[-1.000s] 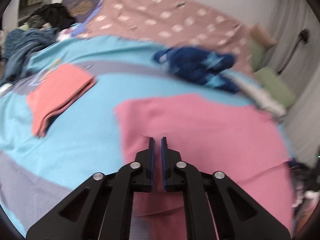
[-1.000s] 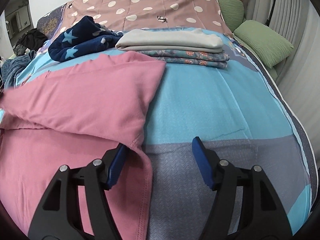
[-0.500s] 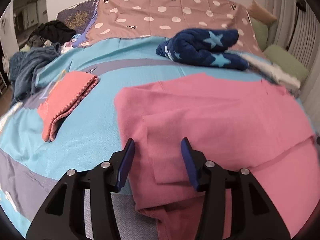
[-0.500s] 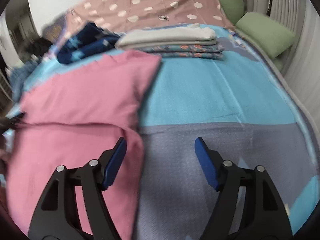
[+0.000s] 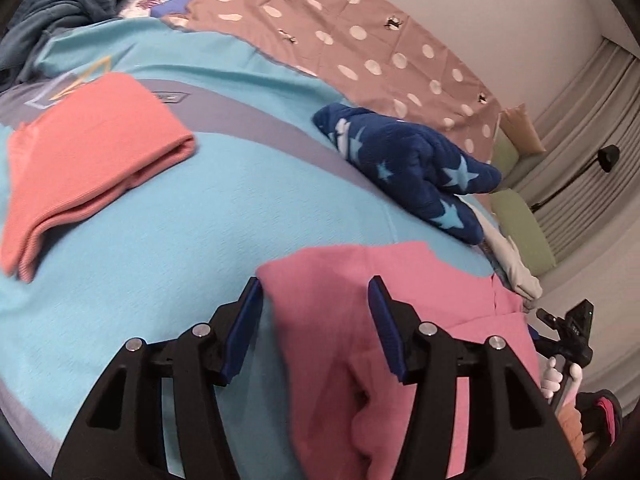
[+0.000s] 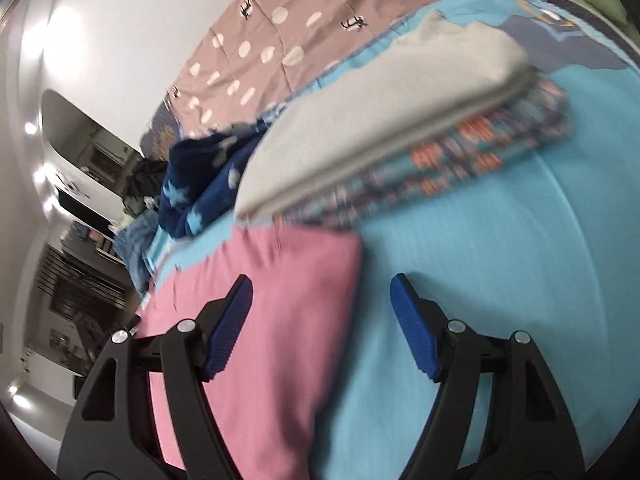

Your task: Fold small clothes

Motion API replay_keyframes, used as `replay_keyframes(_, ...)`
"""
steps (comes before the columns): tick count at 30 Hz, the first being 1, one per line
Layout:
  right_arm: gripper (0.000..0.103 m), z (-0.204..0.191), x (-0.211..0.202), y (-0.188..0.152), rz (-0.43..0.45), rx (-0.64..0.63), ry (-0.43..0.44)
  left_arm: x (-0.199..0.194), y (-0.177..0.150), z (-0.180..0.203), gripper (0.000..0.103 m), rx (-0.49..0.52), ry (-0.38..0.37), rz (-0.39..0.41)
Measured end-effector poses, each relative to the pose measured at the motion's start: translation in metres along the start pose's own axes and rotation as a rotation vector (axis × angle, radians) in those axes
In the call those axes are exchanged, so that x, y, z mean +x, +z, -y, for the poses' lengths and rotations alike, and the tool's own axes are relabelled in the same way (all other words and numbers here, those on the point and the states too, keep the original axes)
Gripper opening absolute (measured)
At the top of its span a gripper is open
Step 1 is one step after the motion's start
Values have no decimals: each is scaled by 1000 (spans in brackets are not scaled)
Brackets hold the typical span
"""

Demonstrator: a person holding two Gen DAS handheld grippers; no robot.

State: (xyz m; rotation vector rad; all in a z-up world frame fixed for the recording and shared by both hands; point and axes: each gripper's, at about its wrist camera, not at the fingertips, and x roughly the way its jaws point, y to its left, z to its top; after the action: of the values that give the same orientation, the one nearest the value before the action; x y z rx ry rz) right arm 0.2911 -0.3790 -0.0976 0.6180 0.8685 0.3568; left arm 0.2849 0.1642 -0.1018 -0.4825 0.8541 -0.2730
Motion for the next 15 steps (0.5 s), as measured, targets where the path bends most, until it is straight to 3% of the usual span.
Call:
replay_keyframes(2,62,-4,8,4,-21,-16,28,11,3,9,29,43,9,-14)
replay_keyframes(3,36,-6,12,4,-40,-32,23,16,5,12,7,59,3,-32)
replay_keyframes(4,10,-10,16,3,-53,-43,0,19,6,16,7,70,3,-35)
replay_keyframes(6,10,-17,9,2,-12,-69,-45,10,4,24,7,119,44,15)
replay_keyframes(9,10,-35,-18,-4,84,-116,-30,-1,1,32,7,189,99,66)
replay_keyframes(12,10,-39,-4,-5,36,-178,-165,15,1,32,7,208,153,17)
replay_keyframes(15,19,-27,9,-8,4,-135,-208,5,3,32,13,196,162,52)
